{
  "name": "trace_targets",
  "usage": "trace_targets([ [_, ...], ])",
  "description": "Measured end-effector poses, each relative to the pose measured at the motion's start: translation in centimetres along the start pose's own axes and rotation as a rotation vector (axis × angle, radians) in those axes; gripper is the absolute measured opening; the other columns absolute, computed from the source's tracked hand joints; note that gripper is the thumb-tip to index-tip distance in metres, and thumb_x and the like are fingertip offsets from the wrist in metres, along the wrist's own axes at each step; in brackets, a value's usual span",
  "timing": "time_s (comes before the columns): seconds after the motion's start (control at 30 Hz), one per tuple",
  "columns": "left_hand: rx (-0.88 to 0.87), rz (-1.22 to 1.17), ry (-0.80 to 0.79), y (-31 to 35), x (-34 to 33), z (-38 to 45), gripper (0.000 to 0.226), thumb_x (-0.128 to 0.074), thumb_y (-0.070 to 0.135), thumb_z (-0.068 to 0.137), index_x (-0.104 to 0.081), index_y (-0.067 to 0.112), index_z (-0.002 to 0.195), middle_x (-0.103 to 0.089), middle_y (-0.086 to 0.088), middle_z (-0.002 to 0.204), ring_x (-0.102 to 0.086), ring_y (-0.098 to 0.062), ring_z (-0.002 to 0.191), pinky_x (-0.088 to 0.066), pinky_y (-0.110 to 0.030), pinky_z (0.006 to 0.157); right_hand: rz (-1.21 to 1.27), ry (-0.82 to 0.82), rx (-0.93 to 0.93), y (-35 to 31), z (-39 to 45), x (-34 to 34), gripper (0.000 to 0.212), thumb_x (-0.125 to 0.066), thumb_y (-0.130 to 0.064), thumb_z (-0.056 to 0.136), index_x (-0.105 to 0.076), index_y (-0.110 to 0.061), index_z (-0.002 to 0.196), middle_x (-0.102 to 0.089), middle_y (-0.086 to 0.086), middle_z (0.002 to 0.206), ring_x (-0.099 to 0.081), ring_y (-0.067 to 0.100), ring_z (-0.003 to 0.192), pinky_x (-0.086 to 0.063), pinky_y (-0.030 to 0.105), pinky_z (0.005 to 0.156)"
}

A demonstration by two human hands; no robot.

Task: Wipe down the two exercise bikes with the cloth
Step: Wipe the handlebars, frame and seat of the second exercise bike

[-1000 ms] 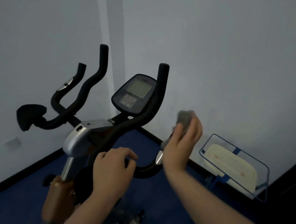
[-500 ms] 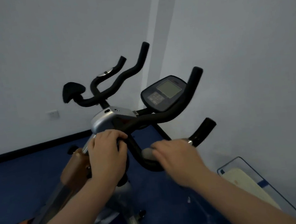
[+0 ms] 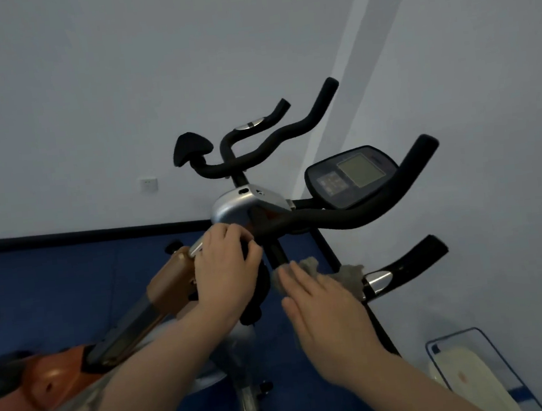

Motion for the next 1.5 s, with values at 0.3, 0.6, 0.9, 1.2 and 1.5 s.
trace_targets([
  [0.3, 0.008, -0.044, 0.039, -0.1, 0.5, 0.0, 0.006, -0.055, 0.026, 0.092, -0.057, 0.021, 0.090, -0.049, 0.007, 0.094, -0.044, -0.009, 0.088, -0.039, -0.028, 0.080, -0.209, -0.147, -0.117, 0.7, 1.7, -1.6, 0.060, -0.056, -0.037, 0.094, -0.040, -0.013, 0.146, -0.065, 0.009, 0.120, -0.068, 0.023, 0.089, -0.050, 0.029, 0.062],
  [0.6, 0.013, -0.048, 0.035, -0.3, 0.4, 0.2, 0.005, -0.054, 0.025, 0.092, -0.057, 0.021, 0.091, -0.048, 0.008, 0.093, -0.043, -0.007, 0.086, -0.038, -0.026, 0.077, -0.065, -0.053, -0.280, 2.8, 4.2, -2.3, 0.044, -0.032, -0.034, 0.104, -0.038, -0.010, 0.141, -0.063, 0.006, 0.119, -0.064, 0.021, 0.096, -0.041, 0.029, 0.066],
  [0.9, 0.112, -0.124, 0.062, -1.6, 0.7, -0.1, 0.013, -0.059, 0.029, 0.090, -0.057, 0.020, 0.099, -0.047, 0.004, 0.105, -0.040, -0.012, 0.102, -0.036, -0.027, 0.089, 0.157, -0.118, -0.391, 3.8, 6.7, -2.9, 0.036, -0.026, -0.026, 0.105, -0.044, -0.009, 0.131, -0.062, 0.014, 0.119, -0.061, 0.031, 0.102, -0.035, 0.031, 0.068],
  [1.2, 0.183, -0.202, 0.028, -2.5, 0.0, 0.1, 0.012, -0.054, 0.031, 0.095, -0.055, 0.020, 0.099, -0.046, 0.002, 0.107, -0.043, -0.014, 0.103, -0.035, -0.025, 0.077, -0.083, -0.009, -0.172, 1.3, 5.4, -2.5, 0.059, -0.037, -0.025, 0.102, -0.011, -0.015, 0.154, -0.042, 0.009, 0.145, -0.056, 0.023, 0.115, -0.039, 0.025, 0.075],
  [1.5, 0.214, -0.287, 0.020, -3.2, -0.1, -0.1, 0.014, -0.050, 0.035, 0.097, -0.055, 0.022, 0.094, -0.048, 0.005, 0.103, -0.053, -0.010, 0.088, -0.045, -0.023, 0.065, 0.080, -0.054, -0.281, 2.8, 3.5, -2.5, 0.037, -0.032, -0.035, 0.104, -0.034, -0.019, 0.137, -0.058, 0.005, 0.126, -0.061, 0.024, 0.099, -0.035, 0.030, 0.067],
])
Point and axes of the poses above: each hand's wrist, its own z-axis towards the middle knuckle, its own x-axis out of the back of the hand, y = z × x, the point moved 10 cm from there along z, towards the middle knuckle
